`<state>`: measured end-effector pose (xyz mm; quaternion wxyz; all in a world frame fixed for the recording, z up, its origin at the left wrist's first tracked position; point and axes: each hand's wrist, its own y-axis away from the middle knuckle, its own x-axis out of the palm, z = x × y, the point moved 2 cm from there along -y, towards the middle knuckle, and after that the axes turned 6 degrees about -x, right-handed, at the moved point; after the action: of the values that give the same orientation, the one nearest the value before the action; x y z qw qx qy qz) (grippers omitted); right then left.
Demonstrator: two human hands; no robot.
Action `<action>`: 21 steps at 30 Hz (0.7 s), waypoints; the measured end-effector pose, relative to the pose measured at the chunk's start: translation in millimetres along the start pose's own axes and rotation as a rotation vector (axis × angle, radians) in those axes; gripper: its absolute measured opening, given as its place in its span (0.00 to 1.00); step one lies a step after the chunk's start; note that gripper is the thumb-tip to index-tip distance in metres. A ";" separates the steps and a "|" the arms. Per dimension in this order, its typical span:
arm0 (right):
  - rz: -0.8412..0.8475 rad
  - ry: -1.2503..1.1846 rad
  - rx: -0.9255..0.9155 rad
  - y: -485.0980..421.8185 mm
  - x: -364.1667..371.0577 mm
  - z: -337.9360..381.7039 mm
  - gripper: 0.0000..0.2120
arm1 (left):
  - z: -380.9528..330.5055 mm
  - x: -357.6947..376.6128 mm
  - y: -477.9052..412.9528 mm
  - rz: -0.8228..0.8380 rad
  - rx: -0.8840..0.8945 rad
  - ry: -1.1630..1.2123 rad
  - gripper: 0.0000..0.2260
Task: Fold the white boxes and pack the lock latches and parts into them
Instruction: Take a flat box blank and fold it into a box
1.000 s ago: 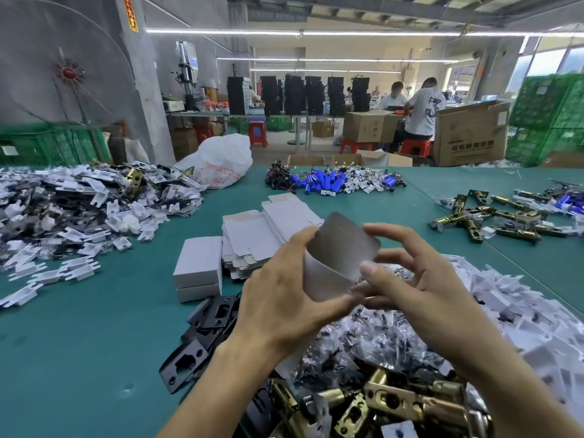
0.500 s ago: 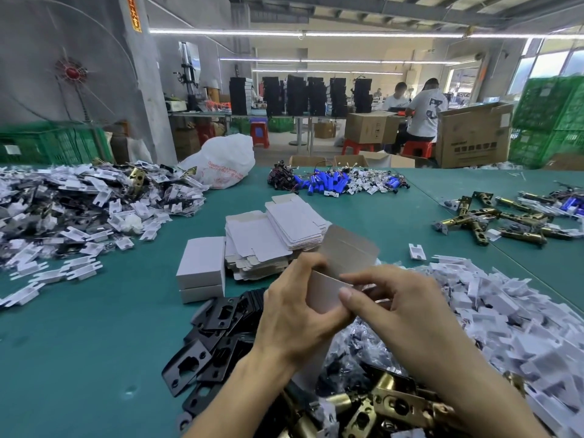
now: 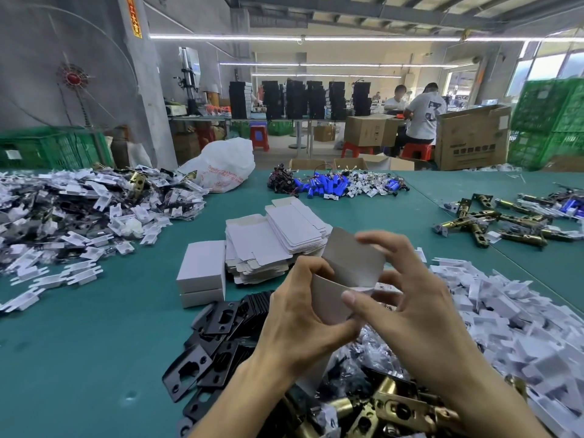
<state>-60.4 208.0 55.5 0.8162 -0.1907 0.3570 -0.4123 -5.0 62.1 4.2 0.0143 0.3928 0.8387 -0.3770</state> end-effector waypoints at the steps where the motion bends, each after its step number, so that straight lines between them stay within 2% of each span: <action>1: 0.008 -0.026 -0.016 0.3 0.2 1.6 0.30 | 0.5 -0.1 0.0 0.011 -0.011 -0.004 0.24; 2: 0.008 -0.041 -0.031 0.2 0.5 2.3 0.28 | 0.9 0.2 0.1 0.024 -0.021 -0.007 0.25; 5: -0.022 -0.047 -0.004 -1.7 0.6 5.7 0.07 | -0.4 3.1 0.5 0.084 -0.022 0.000 0.30; 8: -0.058 -0.105 0.032 -2.5 -1.7 4.3 0.03 | -2.9 5.3 1.7 0.092 -0.001 -0.020 0.34; 16: -0.105 -0.063 0.102 -0.5 -1.7 5.5 0.05 | -7.6 5.1 2.8 0.089 0.020 -0.019 0.40; 19: -0.143 -0.099 0.118 -0.8 -3.9 8.4 0.03 | -5.6 6.6 3.6 0.112 0.001 -0.031 0.42; 21: -0.166 -0.099 0.142 -0.3 -4.0 9.4 0.07 | -5.0 7.6 4.6 0.116 0.003 -0.047 0.42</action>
<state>-55.2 211.3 63.7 0.8072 -0.1813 0.2693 -0.4930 -5.8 72.1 2.5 0.0553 0.4319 0.8133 -0.3859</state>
